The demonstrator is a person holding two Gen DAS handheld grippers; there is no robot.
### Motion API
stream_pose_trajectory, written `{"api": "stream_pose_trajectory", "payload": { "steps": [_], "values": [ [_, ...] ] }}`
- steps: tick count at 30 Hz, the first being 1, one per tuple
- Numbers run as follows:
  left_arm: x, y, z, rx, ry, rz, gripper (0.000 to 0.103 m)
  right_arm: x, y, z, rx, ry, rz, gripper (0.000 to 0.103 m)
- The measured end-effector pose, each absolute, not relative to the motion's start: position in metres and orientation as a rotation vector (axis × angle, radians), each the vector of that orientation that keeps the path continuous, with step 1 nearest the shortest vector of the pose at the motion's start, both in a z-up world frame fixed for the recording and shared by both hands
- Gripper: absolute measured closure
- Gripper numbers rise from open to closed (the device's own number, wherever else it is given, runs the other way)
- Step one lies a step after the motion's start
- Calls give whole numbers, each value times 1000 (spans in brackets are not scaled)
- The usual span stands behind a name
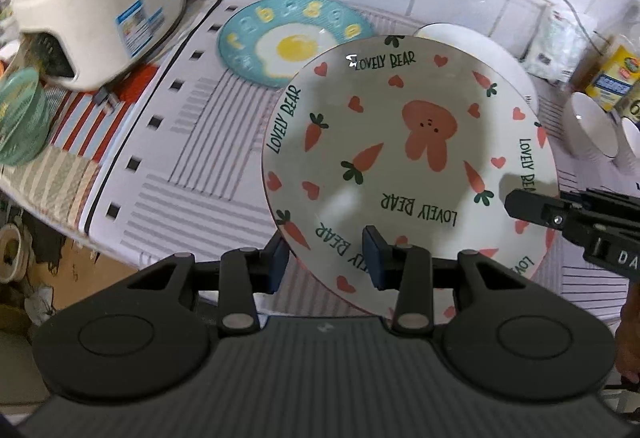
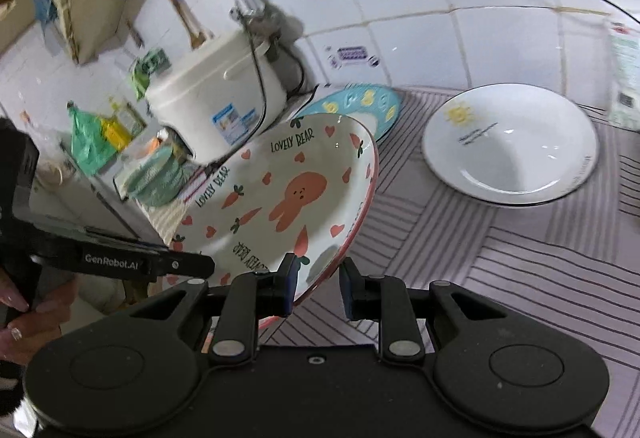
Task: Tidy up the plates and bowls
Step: 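Carry the bunny plate onto the white sun plate and release it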
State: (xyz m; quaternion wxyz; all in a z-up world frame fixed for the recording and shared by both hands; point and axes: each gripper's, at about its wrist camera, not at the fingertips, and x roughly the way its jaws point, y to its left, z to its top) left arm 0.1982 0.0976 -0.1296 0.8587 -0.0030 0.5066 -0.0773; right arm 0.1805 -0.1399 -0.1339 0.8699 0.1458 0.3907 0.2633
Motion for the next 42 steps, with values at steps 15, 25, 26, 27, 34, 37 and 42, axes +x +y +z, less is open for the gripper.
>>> {"api": "stream_pose_trajectory", "payload": {
  "steps": [15,25,26,27,34,37,42],
  "values": [
    [262,18,-105,32,1039,-238,65,210,-226,-109,418,758,458,76],
    [322,-11,-137,-10,1064,-283,65,261,-258,-126,407,783,411,76],
    [328,-13,-142,-22,1073,-285,65,265,-260,-128,402,790,405,76],
    [333,-14,-147,-34,1085,-287,65,270,-263,-130,400,796,399,76],
    [358,-25,-172,-42,1100,-278,65,299,-273,-148,391,838,360,76],
    [367,-28,-179,-35,1120,-273,65,309,-274,-157,396,858,341,76],
    [373,-32,-186,-28,1143,-259,65,320,-269,-165,338,902,324,76]
  ]
}}
